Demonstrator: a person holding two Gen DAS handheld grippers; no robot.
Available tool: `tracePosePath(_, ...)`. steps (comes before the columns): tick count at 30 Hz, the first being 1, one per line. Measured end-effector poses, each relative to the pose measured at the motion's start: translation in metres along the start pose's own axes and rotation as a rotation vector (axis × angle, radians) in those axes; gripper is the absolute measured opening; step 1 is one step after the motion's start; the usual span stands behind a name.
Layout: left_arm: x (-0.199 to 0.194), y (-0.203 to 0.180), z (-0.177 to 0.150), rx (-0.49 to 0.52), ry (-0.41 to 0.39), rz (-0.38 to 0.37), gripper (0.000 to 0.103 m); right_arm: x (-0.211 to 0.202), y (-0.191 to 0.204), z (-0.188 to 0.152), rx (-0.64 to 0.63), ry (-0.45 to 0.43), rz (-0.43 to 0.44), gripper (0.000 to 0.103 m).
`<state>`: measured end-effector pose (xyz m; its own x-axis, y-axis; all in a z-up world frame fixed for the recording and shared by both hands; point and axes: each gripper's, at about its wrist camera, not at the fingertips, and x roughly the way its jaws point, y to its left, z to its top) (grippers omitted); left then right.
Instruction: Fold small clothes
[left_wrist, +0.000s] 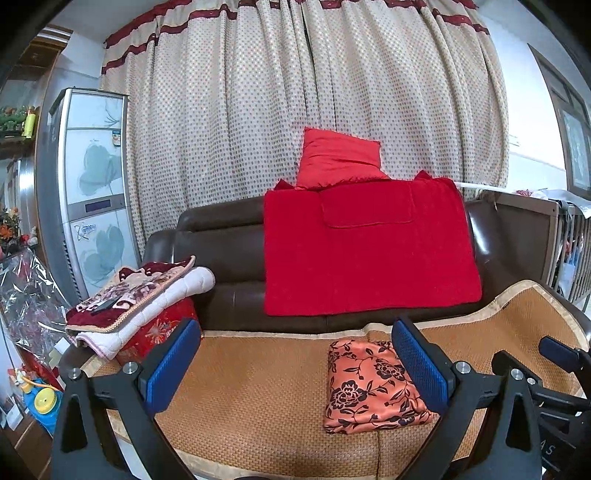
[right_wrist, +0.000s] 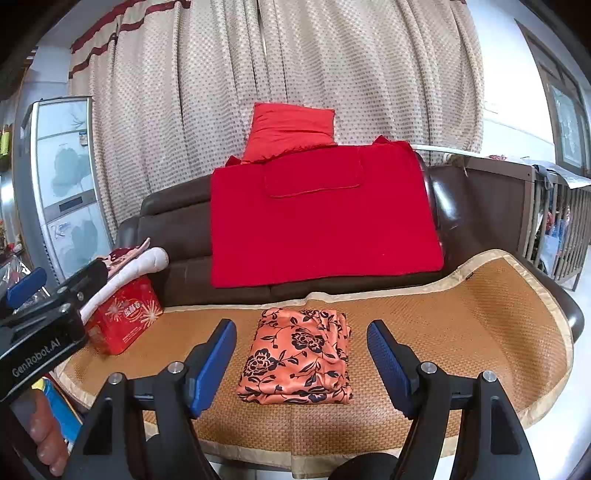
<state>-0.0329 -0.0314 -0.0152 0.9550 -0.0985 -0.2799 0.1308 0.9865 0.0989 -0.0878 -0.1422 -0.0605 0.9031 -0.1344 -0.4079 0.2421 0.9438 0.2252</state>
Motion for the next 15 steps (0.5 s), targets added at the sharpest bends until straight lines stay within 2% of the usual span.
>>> tracePosePath(15, 0.0038, 0.0075, -0.0013, -0.017, 0.007, 0.009, 0.103, 0.0034, 0.0066, -0.0017, -0.012, 0.022, -0.011, 0.077)
